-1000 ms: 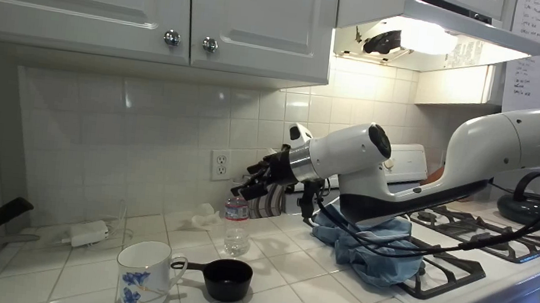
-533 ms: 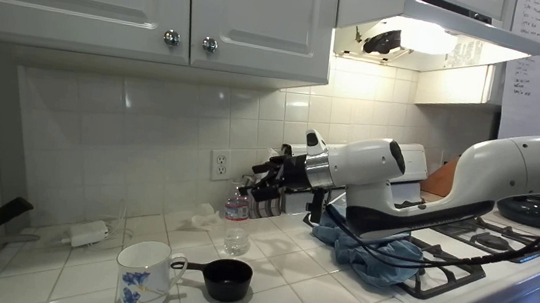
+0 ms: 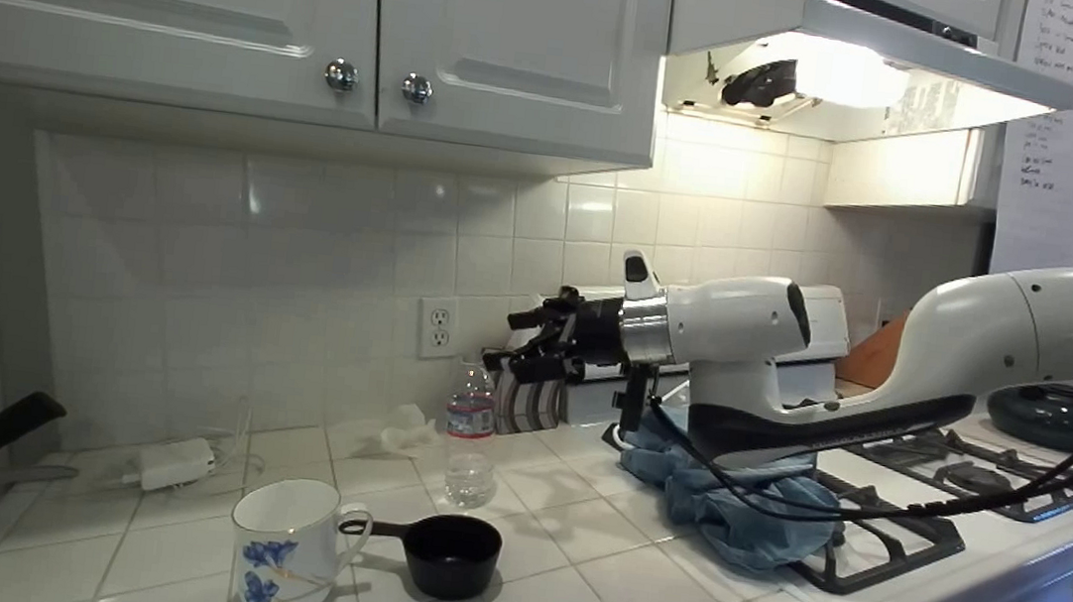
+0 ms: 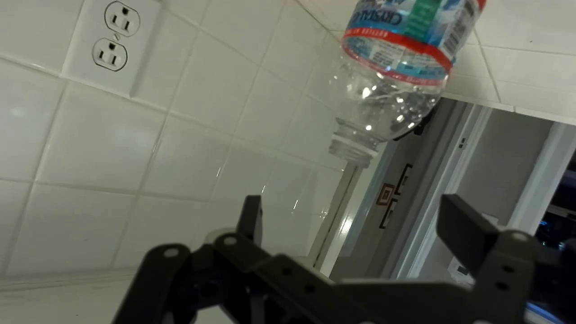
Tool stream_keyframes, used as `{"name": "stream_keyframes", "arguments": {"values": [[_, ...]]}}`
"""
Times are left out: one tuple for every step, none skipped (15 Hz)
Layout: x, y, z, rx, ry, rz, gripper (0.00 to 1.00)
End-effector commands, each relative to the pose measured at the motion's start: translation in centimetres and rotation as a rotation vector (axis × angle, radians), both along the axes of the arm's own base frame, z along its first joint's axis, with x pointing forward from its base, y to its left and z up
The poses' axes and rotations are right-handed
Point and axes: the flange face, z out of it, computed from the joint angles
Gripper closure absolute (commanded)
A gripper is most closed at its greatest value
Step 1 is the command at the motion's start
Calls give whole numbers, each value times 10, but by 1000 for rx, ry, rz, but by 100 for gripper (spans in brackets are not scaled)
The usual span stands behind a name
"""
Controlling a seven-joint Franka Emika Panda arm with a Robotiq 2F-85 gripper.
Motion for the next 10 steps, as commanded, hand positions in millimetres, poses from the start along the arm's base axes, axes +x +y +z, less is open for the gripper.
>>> {"name": "stream_keyframes", "arguments": {"values": [[6,6,-11,9,61,16,0],[8,9,-13,13,77,20,0],[9,11,-18,12,98,21,0],[9,14,-23,12,114,21,0],[9,16,-26,11,124,26,0],[9,20,-28,10,130,31,0],[9,22,-29,10,135,35,0],[9,23,-30,9,138,37,0],[10,25,-28,9,138,39,0],[10,25,-28,8,135,40,0]]}}
